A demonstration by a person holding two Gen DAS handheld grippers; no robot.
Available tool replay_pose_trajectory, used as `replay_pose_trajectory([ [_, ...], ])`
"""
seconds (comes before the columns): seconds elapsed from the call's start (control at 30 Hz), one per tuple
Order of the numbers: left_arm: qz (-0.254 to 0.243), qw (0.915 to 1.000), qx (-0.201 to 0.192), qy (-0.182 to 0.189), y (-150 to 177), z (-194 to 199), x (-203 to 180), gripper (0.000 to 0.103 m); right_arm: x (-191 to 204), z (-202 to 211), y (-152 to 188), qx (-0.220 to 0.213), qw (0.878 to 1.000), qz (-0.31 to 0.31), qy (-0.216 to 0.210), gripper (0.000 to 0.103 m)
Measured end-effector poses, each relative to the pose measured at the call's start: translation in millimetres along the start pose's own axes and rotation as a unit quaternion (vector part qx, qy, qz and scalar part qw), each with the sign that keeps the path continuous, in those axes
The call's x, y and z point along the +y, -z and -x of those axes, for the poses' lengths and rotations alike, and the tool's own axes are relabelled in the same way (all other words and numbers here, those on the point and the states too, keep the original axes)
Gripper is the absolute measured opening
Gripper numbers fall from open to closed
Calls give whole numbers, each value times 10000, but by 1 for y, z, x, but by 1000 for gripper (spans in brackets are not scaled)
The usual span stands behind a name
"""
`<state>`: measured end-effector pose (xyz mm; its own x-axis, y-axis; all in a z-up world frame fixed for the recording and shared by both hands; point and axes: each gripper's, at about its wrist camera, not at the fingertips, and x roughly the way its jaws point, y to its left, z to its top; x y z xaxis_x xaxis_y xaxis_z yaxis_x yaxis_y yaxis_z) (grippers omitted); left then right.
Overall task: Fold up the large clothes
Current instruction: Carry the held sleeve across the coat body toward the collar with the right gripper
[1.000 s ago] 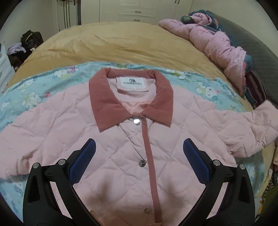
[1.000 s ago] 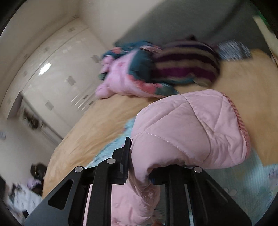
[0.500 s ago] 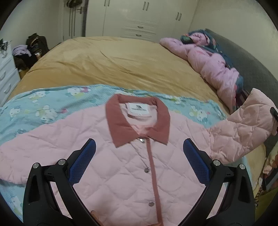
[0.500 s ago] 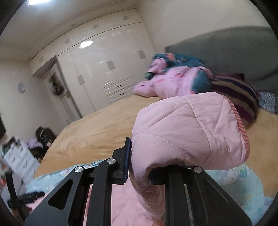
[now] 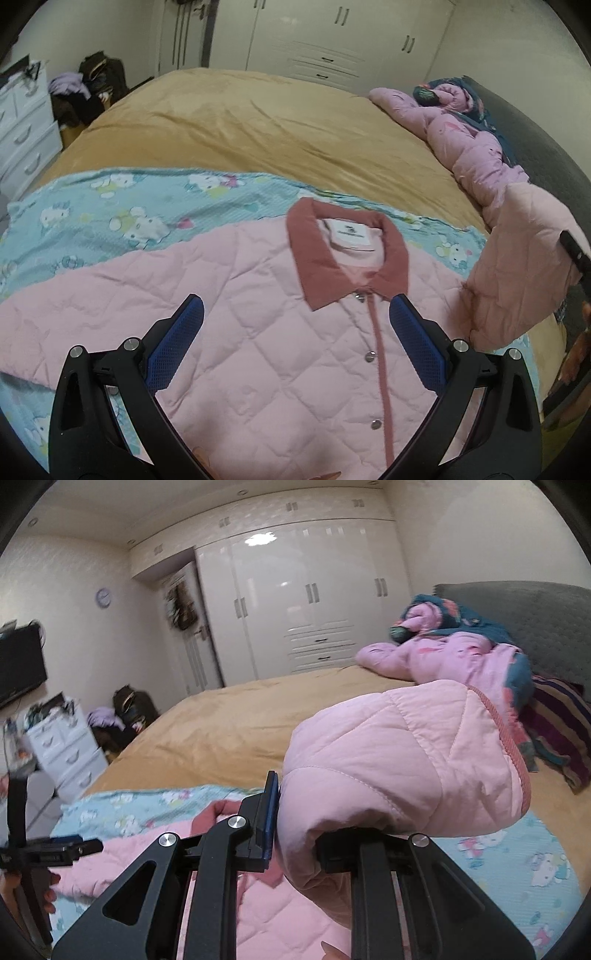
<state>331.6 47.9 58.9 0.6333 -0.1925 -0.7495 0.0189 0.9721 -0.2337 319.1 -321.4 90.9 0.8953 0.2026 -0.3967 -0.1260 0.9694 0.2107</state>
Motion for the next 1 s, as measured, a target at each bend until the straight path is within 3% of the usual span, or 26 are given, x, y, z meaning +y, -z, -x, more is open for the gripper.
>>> replay_pose_trajectory([
  [0.37,370,9988,140,297,13,-25,49,94,72,-71,74,738,9959,160,-506,17],
  [0.6,402,9972,373,515,23,-54,43,94,86,-104,137,1364,9888,-97,-599,19],
  [0.7,411,9966,514,501,28,-68,36,94,88,-110,163,1773,9793,-377,-898,50],
  [0.77,399,9962,602,481,30,-75,32,94,84,-102,168,1903,9756,-538,-958,77],
  [0.83,353,9960,658,480,31,-79,26,94,68,-82,173,1972,9707,-919,-1024,86],
  [0.87,352,9960,672,472,31,-80,23,94,60,-73,170,1953,9685,-1081,-1103,86],
  [0.93,330,9956,680,548,29,-80,14,94,35,-47,168,1704,9656,-1527,-1240,88],
  [1.0,193,9960,645,591,28,-79,-2,94,6,-28,163,1288,9662,-1980,-1030,89],
])
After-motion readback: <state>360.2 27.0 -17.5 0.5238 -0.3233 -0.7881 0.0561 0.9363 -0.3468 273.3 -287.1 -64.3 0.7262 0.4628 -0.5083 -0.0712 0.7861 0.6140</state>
